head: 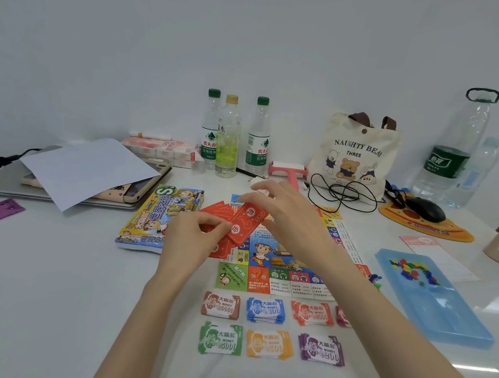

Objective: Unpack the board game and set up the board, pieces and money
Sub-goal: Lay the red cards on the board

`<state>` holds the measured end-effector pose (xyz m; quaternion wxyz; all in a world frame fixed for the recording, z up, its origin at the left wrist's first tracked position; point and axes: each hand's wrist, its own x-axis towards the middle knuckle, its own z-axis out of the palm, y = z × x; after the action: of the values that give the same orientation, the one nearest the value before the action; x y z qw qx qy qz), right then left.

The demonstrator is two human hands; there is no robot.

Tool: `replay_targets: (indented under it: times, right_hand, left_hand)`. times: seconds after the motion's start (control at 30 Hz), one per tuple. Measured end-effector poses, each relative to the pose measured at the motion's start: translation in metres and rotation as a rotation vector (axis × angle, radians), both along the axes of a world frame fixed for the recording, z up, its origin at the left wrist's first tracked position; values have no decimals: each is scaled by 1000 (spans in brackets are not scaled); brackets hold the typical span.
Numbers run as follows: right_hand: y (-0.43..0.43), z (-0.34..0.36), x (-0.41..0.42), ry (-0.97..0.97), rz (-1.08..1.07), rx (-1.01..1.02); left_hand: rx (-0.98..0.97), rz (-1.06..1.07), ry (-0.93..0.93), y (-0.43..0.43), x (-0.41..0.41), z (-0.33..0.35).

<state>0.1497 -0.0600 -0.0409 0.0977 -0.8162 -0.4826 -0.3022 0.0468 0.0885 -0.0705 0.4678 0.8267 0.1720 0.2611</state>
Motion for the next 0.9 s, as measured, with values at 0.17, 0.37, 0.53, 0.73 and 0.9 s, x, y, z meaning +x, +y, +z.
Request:
replay_targets:
  times: [0.17,0.37,0.53,0.73,0.9]
  right_hand:
    - [-2,4,2,3,54,-37]
    - [-5,3,1,89,22,-28]
    - [-9,10,5,910,-21,287]
    - [-11,11,8,1210,-69,517]
    - [-12,8,14,1280,-114,557]
  left_hand:
    - [-22,-7,-6,1,0,0]
    - [-70,20,-39,3,0,-3]
    - [-211,8,-76,2,0,-3]
    - [-410,-36,-61,-2,3,-3]
    - [-382,-11,-98,-5,6,-6]
